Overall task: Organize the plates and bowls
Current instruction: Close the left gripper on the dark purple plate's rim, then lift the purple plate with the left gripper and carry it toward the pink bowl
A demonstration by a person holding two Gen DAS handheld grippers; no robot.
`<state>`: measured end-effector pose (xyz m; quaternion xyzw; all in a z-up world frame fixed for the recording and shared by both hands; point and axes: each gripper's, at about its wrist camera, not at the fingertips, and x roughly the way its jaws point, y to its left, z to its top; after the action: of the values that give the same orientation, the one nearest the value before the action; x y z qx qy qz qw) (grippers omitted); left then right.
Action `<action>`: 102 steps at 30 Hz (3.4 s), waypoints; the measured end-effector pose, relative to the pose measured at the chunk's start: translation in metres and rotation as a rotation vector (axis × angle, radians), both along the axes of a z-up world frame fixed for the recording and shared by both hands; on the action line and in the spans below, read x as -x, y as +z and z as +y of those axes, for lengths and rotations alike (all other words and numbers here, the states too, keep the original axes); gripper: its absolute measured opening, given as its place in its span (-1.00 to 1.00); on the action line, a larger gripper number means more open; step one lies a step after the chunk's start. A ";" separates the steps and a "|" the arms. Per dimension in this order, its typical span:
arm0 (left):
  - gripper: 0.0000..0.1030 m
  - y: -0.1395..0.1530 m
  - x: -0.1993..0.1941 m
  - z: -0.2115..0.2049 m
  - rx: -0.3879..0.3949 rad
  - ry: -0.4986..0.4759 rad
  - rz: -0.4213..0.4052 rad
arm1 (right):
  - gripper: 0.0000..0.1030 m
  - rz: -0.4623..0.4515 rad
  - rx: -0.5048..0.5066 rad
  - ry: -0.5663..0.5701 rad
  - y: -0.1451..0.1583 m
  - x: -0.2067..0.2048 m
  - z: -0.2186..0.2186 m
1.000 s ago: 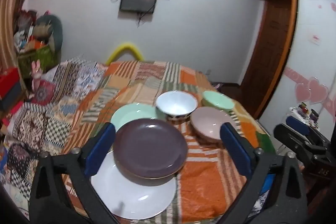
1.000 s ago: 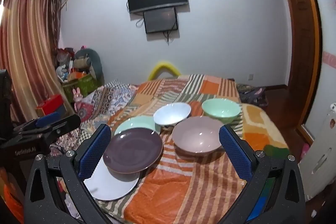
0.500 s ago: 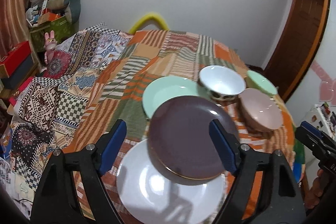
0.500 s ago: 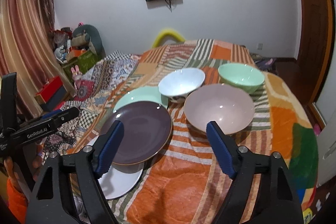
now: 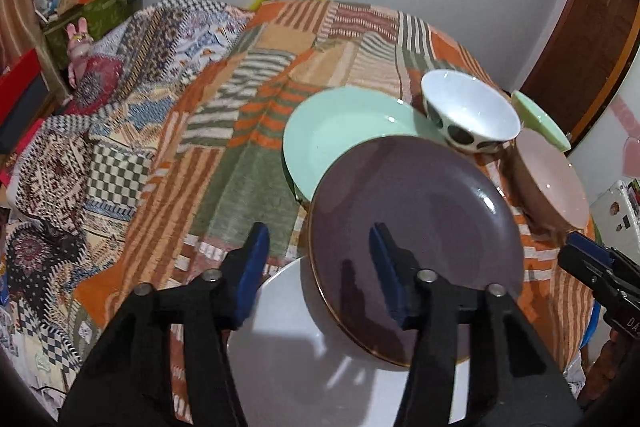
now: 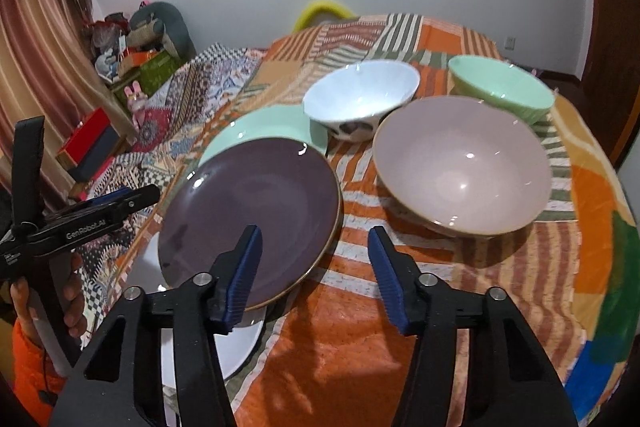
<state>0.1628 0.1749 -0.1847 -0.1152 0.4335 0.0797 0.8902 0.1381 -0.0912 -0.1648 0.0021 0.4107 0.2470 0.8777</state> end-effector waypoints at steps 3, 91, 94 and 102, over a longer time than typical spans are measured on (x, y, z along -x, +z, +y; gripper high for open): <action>-0.15 -0.009 -0.008 0.001 0.007 0.000 0.010 | -0.14 0.030 0.003 0.006 -0.007 -0.008 0.002; -0.60 0.069 0.072 -0.146 0.055 -0.201 -0.070 | -0.51 -0.079 -0.048 -0.138 0.036 0.068 -0.099; -0.60 0.063 0.070 -0.156 0.059 -0.223 -0.046 | -0.51 -0.071 -0.045 -0.153 0.032 0.073 -0.108; -0.59 0.049 0.061 -0.175 0.041 -0.267 0.018 | -0.51 -0.032 -0.040 -0.182 0.018 0.080 -0.126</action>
<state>0.1023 -0.0003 -0.1362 -0.0740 0.4545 -0.0475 0.8864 0.0582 -0.2172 -0.1467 0.0529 0.3899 0.1743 0.9027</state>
